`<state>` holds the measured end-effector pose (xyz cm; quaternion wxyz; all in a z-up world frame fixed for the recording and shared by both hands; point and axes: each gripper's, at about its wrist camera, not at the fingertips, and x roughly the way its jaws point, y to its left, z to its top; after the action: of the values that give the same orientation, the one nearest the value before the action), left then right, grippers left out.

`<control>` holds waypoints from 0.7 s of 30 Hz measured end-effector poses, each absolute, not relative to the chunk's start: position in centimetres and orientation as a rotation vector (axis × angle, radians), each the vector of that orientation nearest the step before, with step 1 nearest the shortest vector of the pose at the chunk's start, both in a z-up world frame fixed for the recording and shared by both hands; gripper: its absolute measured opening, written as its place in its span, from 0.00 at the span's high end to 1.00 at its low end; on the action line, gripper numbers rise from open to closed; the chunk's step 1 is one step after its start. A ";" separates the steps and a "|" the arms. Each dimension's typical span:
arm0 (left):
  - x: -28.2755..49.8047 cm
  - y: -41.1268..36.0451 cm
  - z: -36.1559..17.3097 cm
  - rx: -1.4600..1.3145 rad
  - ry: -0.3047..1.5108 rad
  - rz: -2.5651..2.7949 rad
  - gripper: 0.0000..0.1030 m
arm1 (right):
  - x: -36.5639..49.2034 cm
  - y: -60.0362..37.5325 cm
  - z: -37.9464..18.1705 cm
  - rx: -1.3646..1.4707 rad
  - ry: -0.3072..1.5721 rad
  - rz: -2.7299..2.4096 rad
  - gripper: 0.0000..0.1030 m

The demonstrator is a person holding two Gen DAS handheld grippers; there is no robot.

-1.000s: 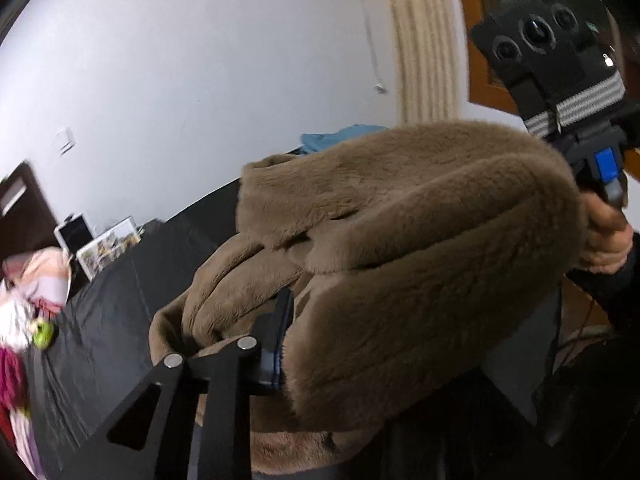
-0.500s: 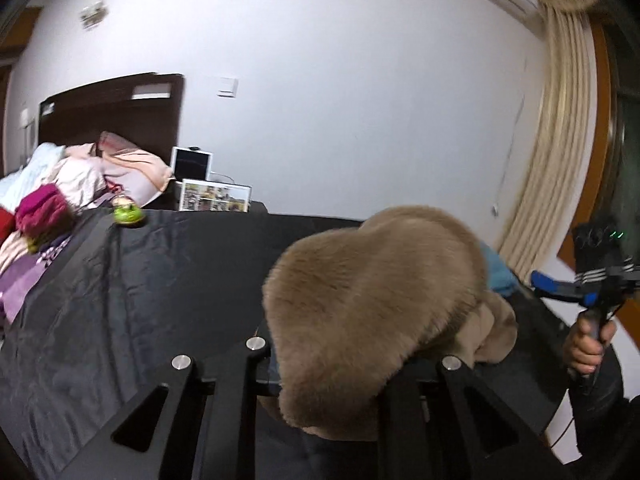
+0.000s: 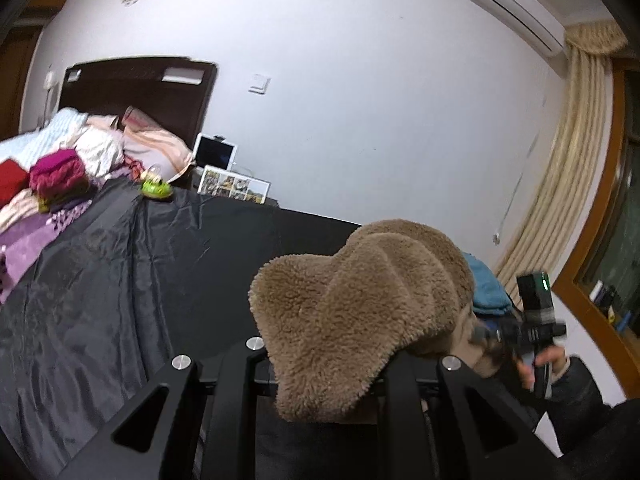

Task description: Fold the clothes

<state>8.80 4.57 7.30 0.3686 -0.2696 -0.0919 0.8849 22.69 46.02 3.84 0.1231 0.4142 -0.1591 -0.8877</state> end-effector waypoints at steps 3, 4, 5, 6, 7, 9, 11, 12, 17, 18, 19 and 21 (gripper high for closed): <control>8.1 3.8 6.3 -0.729 -0.277 2.284 0.81 | 24.0 43.8 3.3 1.245 -0.393 -2.511 0.08; 7.8 3.5 6.0 -0.740 -0.290 2.287 0.81 | 24.3 43.4 3.2 1.252 -0.391 -2.493 0.08; 7.7 3.4 5.7 -0.747 -0.295 2.290 0.81 | 24.5 43.2 3.1 1.254 -0.400 -2.482 0.08; 7.7 3.3 5.4 -0.752 -0.298 2.291 0.81 | 24.7 43.0 3.0 1.255 -0.409 -2.472 0.08; 7.7 3.3 5.2 -0.754 -0.299 2.291 0.81 | 24.9 42.9 2.9 1.255 -0.424 -2.463 0.08; 7.8 3.2 4.9 -0.759 -0.297 2.292 0.81 | 25.0 42.9 2.7 1.256 -0.468 -2.451 0.08; 7.8 2.9 4.7 -0.767 -0.298 2.293 0.81 | 25.1 42.7 2.4 1.261 -0.486 -2.442 0.08; 7.8 2.8 4.5 -0.772 -0.299 2.295 0.81 | 25.2 42.4 2.4 1.267 -0.471 -2.443 0.08; 7.7 2.4 3.5 -0.801 -0.309 2.294 0.81 | 25.3 40.3 3.1 1.315 -0.350 -2.451 0.08; 7.7 2.3 3.2 -0.805 -0.312 2.292 0.81 | 25.4 40.3 3.5 1.321 -0.323 -2.457 0.08; 7.7 2.3 3.0 -0.808 -0.316 2.291 0.81 | 25.6 40.3 3.8 1.326 -0.297 -2.462 0.08; 7.7 2.2 2.7 -0.812 -0.322 2.288 0.81 | 25.8 40.3 4.4 1.337 -0.244 -2.473 0.08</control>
<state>7.67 2.16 2.66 0.3393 -0.3120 -0.1236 0.8788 25.82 40.32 4.40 0.1592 0.4677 -0.0854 -0.8652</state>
